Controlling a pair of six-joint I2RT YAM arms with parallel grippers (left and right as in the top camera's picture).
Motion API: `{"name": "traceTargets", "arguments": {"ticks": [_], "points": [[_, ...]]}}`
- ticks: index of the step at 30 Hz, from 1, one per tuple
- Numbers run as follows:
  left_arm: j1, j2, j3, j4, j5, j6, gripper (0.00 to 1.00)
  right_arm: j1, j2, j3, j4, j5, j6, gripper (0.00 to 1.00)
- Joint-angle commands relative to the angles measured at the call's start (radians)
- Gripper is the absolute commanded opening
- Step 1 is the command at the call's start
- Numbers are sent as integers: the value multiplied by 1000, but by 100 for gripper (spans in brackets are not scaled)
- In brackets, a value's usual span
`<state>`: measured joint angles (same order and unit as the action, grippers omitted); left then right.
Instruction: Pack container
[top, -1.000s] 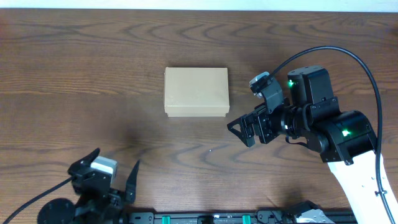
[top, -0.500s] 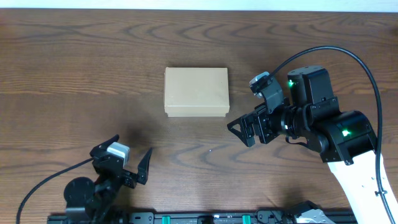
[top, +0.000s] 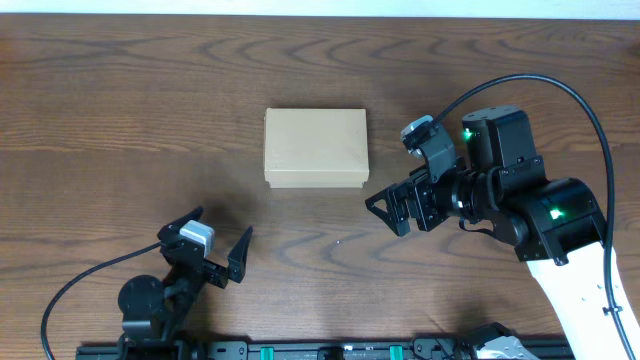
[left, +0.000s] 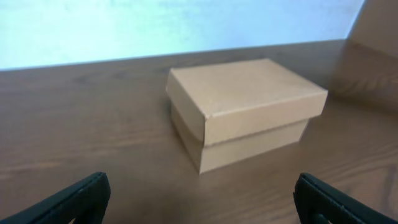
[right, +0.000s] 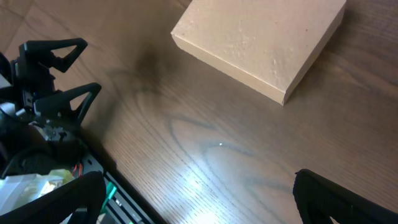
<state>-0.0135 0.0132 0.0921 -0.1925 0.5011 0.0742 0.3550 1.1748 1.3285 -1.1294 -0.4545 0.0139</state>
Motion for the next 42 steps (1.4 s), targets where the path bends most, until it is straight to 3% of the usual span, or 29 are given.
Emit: {"name": "traceTargets", "arguments": {"ticks": [1,29,36,42], "points": [[-11,-10,-39,35,33,-19,95,6,-11,13,0,-1,-12,99],[-16,-9,-48,56,26,-19,95,6,-14,13,0,-1,-12,99],[-16,-9,-48,56,26,-18,95,7,-151,-6,-17,167,-51,99],[-16,-9,-48,56,26,-18,95,9,-371,-209,124,219,-136,99]]}}
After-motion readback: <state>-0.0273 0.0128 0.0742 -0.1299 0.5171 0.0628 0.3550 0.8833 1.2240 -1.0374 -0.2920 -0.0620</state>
